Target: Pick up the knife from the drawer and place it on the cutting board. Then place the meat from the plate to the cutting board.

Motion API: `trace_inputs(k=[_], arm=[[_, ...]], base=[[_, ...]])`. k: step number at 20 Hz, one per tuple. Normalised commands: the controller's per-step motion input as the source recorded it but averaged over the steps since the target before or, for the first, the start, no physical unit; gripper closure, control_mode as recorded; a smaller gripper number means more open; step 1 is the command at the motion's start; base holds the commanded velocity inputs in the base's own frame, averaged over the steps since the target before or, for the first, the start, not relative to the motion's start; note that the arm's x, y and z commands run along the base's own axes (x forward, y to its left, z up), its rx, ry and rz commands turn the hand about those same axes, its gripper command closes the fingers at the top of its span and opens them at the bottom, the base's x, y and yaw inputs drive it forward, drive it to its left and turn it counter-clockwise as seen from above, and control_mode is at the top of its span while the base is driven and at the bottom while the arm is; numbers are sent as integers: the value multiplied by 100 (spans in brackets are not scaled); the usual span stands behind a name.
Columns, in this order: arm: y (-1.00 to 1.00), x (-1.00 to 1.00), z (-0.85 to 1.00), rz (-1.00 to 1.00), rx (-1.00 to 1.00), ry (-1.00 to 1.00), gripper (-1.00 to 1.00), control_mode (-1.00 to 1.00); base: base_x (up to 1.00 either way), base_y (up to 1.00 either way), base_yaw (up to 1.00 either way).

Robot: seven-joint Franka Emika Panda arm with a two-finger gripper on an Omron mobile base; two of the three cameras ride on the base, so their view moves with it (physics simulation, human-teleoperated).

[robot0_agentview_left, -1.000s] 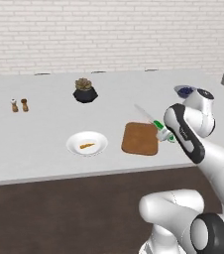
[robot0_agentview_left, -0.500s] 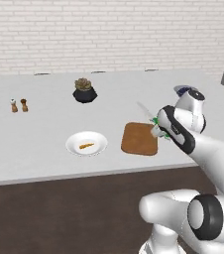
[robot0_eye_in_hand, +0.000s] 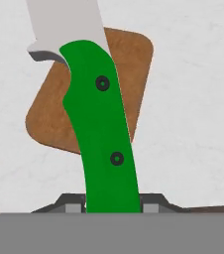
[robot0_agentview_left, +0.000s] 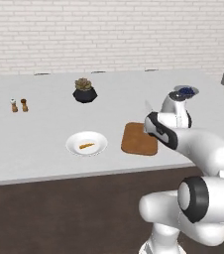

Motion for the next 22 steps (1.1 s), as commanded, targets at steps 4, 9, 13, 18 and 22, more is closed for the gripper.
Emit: trace_inputs(k=[4, 9, 13, 18, 22], arm=[[0, 0, -27, -30, 1, 0, 100, -100], [0, 2, -38, -23, 7, 7, 100, -100], [0, 39, -41, -11, 14, 14, 100, -100], [0, 44, -21, 0, 4, 11, 100, -100], [1, 48, -4, 0, 0, 6, 100, -100]], base=[[0, 0, 0], [0, 0, 0], [0, 0, 0], [0, 0, 0], [0, 0, 0]])
